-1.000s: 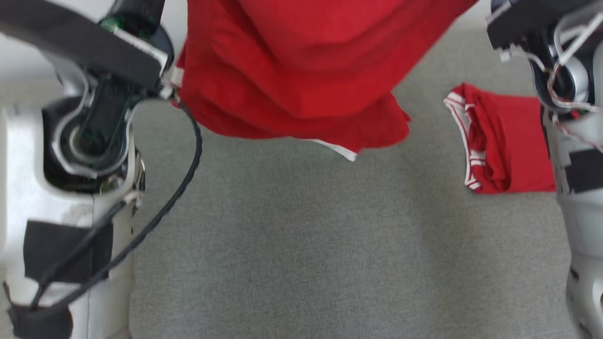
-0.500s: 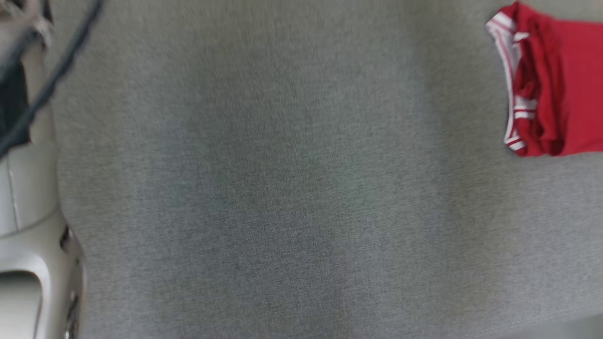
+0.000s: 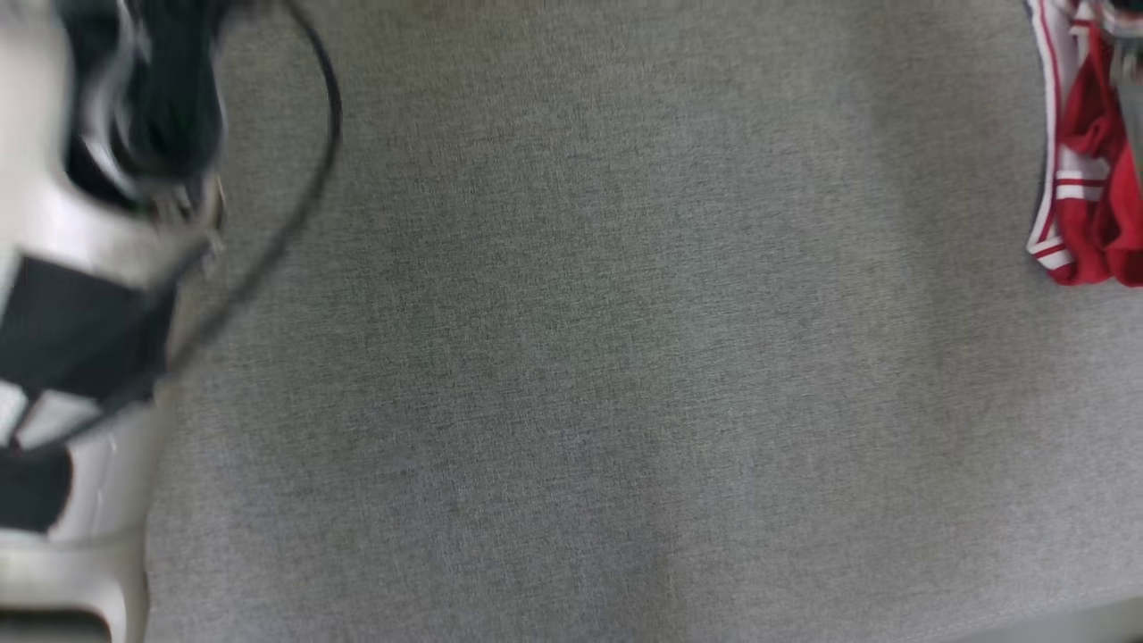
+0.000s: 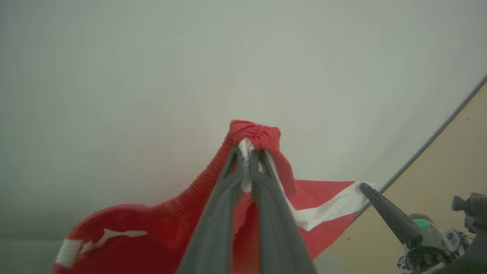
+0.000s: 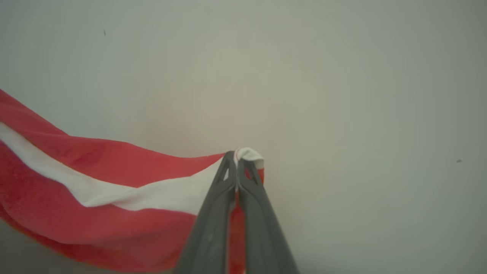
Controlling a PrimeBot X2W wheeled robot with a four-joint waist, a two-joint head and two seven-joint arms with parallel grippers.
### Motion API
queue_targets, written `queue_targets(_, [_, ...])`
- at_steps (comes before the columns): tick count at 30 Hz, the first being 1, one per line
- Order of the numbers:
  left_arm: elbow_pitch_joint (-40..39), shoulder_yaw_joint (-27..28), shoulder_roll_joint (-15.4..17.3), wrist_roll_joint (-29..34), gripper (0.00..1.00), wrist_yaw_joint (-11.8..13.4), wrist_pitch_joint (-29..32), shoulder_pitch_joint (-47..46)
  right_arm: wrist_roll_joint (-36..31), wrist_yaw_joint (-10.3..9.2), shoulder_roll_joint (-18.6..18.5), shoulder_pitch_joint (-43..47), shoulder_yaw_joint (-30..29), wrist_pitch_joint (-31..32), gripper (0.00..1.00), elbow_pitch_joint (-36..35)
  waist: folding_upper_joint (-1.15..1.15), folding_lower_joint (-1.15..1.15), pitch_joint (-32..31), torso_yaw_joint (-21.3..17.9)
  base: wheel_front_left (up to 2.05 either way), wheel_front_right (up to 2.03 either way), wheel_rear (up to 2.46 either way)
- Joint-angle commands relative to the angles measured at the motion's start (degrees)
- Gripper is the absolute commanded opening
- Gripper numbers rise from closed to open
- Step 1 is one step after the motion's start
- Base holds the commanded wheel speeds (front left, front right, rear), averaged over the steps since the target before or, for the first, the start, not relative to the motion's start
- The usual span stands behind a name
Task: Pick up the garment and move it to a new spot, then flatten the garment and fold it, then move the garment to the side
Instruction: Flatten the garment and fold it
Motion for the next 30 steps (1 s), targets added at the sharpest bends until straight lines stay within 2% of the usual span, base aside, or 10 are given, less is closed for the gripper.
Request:
queue_targets(1, [-0.7, -0.9, 0.7, -1.6, 0.0, -0.1, 0.5, 3.4, 2.2, -0.17, -1.2, 3.2, 0.1, 1.4, 0.0, -1.7, -0.01, 0.0, -3.3, 1.4, 0.0, 0.0, 0.0])
queue_targets(6, [-4.2, -1.8, 2.8, -7.1, 0.0, -0.1, 2.0, 15.0, 9.8, -0.16, -5.3, 14.4, -1.7, 7.9, 0.0, -11.9, -0.01, 0.0, -8.3, 2.7, 0.0, 0.0, 0.0])
queue_targets(7, [-4.2, -1.8, 2.8, -7.1, 0.0, -0.1, 2.0, 15.0, 9.8, -0.16, -5.3, 14.4, -1.7, 7.9, 0.0, -11.9, -0.01, 0.0, -8.3, 2.7, 0.0, 0.0, 0.0])
queue_targets(11, [-6.4, -3.6, 4.8, -8.5, 0.0, 0.3, 3.8, 24.1, 11.7, -0.16, -7.4, 24.6, -4.7, 13.4, 0.0, -18.2, -0.01, 0.0, -12.7, 3.2, 0.0, 0.0, 0.0])
queue_targets(16, [-9.3, -5.6, 6.0, -9.0, 0.0, 1.8, 5.8, 32.8, 12.9, -0.16, -7.6, 36.4, -10.4, 21.2, 0.0, -23.8, -0.01, 0.0, -17.3, 3.9, 0.0, 0.0, 0.0])
queue_targets(22, [-11.7, -8.4, 7.3, -9.9, 0.0, 4.9, 8.6, 41.9, 13.7, -0.16, -7.5, 50.9, -16.7, 34.5, 0.0, -31.2, -0.01, 0.0, -22.8, 4.4, 0.0, 0.0, 0.0])
queue_targets(30, [-14.4, -10.7, 9.7, -9.5, 0.0, 9.3, 10.3, 52.1, 15.0, -0.16, -4.7, 68.5, -22.6, 51.5, 0.0, -40.2, -0.01, 0.0, -27.3, 4.0, 0.0, 0.0, 0.0])
